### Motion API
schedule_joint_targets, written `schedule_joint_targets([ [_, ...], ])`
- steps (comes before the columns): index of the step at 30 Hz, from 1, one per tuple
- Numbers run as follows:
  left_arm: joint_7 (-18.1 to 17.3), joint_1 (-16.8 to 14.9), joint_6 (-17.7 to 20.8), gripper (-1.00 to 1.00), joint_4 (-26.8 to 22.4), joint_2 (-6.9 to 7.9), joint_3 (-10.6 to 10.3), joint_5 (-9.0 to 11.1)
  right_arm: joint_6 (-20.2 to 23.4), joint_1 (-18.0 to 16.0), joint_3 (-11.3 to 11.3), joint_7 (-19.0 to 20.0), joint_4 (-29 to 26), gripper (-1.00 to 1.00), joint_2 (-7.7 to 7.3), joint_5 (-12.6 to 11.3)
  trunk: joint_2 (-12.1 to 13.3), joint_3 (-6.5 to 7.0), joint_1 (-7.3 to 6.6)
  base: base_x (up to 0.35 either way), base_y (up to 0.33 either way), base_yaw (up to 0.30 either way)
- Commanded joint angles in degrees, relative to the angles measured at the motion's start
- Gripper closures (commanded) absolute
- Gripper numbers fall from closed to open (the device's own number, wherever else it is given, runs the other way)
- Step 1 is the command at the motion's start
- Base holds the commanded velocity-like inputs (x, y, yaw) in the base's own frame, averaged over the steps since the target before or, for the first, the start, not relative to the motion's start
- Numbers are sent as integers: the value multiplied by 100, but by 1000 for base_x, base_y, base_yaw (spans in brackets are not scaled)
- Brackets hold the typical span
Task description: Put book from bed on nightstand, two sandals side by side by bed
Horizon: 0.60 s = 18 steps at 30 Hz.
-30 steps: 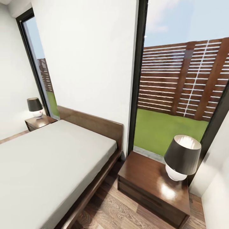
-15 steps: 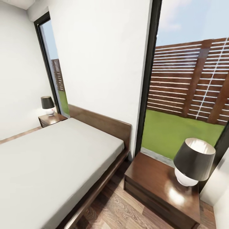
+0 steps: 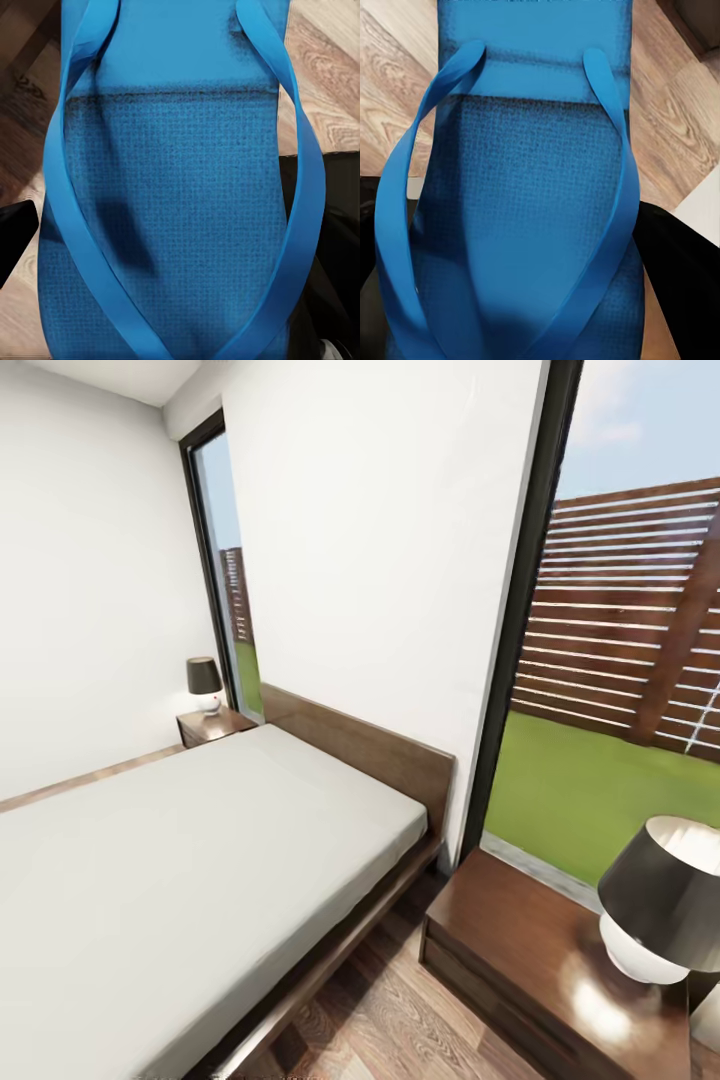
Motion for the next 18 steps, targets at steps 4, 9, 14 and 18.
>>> schedule_joint_targets([
  [4, 25, -5, -16, 100, 2, 1, -50, 31, -32, -7, 47, -5, 13, 100, 1, -61, -12, -13, 3, 0, 0, 289],
  [9, 25, -5, -16, 100, 2, -5, -50, 29, -32, -7, 47, -5, 13, 100, 1, -61, -12, -13, 3, 0, 0, 289],
  [14, 25, -5, -16, 100, 2, -15, -53, 22, -32, -7, 47, -5, 10, 100, 2, -61, -12, -13, 3, 0, 0, 211],
  [18, 25, -5, -16, 100, 2, -23, -56, 20, -32, -7, 47, -5, 12, 100, -11, -61, -12, -13, 3, 0, 0, 57],
])
